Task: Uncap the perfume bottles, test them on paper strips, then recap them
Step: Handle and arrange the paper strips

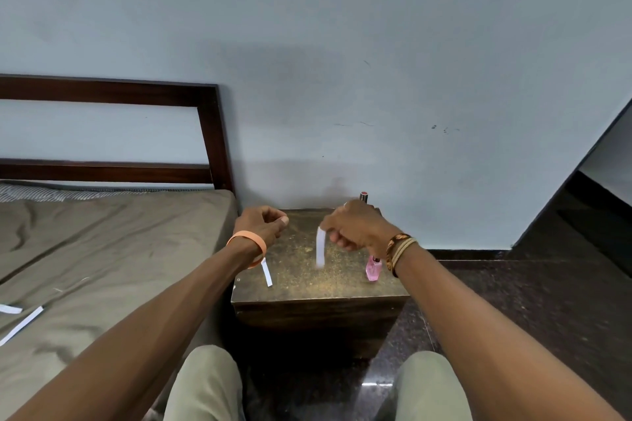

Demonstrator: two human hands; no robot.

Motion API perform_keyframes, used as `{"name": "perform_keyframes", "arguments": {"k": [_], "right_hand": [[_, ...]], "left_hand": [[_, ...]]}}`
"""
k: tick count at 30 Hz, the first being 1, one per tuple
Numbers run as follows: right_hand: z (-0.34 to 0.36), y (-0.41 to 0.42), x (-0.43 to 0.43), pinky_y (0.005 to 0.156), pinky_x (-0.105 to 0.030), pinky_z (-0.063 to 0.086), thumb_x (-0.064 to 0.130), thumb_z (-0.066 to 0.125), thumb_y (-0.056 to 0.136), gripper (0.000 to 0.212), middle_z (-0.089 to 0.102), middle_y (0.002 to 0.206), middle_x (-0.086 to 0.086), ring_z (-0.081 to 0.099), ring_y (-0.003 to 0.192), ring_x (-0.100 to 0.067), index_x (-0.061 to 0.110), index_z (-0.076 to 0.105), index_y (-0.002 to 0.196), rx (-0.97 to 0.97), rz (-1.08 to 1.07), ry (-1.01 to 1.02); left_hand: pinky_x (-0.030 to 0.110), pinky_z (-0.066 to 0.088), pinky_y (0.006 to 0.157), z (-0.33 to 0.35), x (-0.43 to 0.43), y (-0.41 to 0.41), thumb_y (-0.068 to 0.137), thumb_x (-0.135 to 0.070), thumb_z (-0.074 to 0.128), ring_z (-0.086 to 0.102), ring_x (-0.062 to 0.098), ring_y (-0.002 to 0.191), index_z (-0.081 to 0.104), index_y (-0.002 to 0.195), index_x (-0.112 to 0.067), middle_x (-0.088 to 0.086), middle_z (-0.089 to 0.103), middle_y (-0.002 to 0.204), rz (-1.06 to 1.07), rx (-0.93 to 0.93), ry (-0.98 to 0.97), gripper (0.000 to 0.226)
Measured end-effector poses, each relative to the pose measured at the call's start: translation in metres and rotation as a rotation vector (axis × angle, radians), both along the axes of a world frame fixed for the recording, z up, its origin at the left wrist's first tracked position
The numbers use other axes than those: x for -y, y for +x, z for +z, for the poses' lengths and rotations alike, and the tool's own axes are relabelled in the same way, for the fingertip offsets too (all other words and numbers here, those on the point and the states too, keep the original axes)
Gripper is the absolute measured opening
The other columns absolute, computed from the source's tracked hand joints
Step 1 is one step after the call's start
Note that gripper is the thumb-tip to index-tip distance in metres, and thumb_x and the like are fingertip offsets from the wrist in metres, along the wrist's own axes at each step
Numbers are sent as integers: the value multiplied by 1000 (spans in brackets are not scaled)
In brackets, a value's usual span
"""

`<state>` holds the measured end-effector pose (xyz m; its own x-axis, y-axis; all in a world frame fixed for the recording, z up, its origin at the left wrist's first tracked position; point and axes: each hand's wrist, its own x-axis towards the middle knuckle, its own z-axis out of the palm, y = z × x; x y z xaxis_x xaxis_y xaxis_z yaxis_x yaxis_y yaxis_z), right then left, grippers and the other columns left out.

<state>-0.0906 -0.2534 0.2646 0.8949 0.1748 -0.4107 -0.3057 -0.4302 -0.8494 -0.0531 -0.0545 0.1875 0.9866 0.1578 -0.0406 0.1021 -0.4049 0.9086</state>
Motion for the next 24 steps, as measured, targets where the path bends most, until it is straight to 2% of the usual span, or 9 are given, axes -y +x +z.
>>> {"name": "perform_keyframes", "arguments": {"k": [4, 5, 6, 8, 9, 12, 15, 18, 24], "right_hand": [[15, 5, 3, 57, -27, 52, 14, 66, 88, 14, 63, 65, -6, 56, 53, -15, 5, 70, 79, -53, -40, 582], [18, 7, 2, 57, -28, 51, 14, 65, 88, 14, 62, 65, -6, 55, 52, -15, 5, 69, 78, -59, -44, 609], [16, 9, 0, 55, -27, 49, 13, 65, 88, 14, 61, 64, -6, 53, 52, -15, 5, 68, 77, -29, -52, 495], [11, 7, -5, 50, -23, 42, 13, 63, 89, 14, 59, 65, -5, 49, 51, -12, 5, 67, 78, 82, -28, 38], [8, 7, -5, 50, -23, 41, 12, 63, 90, 13, 59, 67, -6, 49, 51, -12, 5, 66, 81, 103, -31, -43], [0, 6, -5, 52, -23, 46, 12, 62, 94, 14, 62, 70, -7, 53, 56, -13, 6, 67, 83, 94, -98, 106], [-5, 7, -4, 48, -19, 44, 14, 62, 96, 14, 65, 72, -6, 55, 55, -11, 10, 67, 84, 150, -70, 1], [-11, 12, -3, 54, -23, 46, 15, 61, 96, 14, 65, 74, -6, 57, 61, -13, 10, 66, 84, 175, -76, -48], [-14, 16, -2, 59, -25, 48, 17, 63, 96, 15, 66, 77, -6, 59, 69, -15, 12, 66, 81, 189, -43, -94]], "left_hand": [[40, 60, 77, -2, -1, 0, 83, -14, 72, 66, 20, 70, 68, 79, -19, 2, 69, 73, -11, -16, 3, 8], [40, 60, 77, -2, -2, -1, 83, -13, 72, 65, 20, 69, 68, 79, -19, 2, 69, 73, -6, -22, 4, 9], [40, 60, 77, -3, -2, 0, 83, -14, 72, 65, 20, 69, 68, 79, -19, 3, 69, 74, -4, -26, -4, 7], [40, 60, 77, -4, -3, 0, 84, -16, 72, 66, 19, 69, 70, 82, -16, 4, 71, 76, 1, -25, -16, 3], [40, 60, 77, -3, -3, -1, 84, -17, 72, 67, 19, 70, 70, 83, -16, 4, 71, 77, 2, -26, -20, 2], [37, 60, 76, -2, -2, -3, 84, -19, 72, 68, 20, 74, 70, 85, -16, 4, 72, 79, -11, -29, -39, 4], [34, 59, 73, 3, -1, -8, 84, -26, 71, 69, 20, 75, 69, 89, -16, 8, 73, 86, -86, -36, -122, 12], [35, 58, 74, 15, 4, -14, 87, -25, 67, 67, 18, 75, 68, 100, -8, 13, 73, 95, -228, -89, -287, 22], [27, 59, 68, 19, 17, -18, 81, -13, 74, 70, 16, 78, 71, 103, -7, 8, 74, 90, -376, -109, -266, 23]]}}
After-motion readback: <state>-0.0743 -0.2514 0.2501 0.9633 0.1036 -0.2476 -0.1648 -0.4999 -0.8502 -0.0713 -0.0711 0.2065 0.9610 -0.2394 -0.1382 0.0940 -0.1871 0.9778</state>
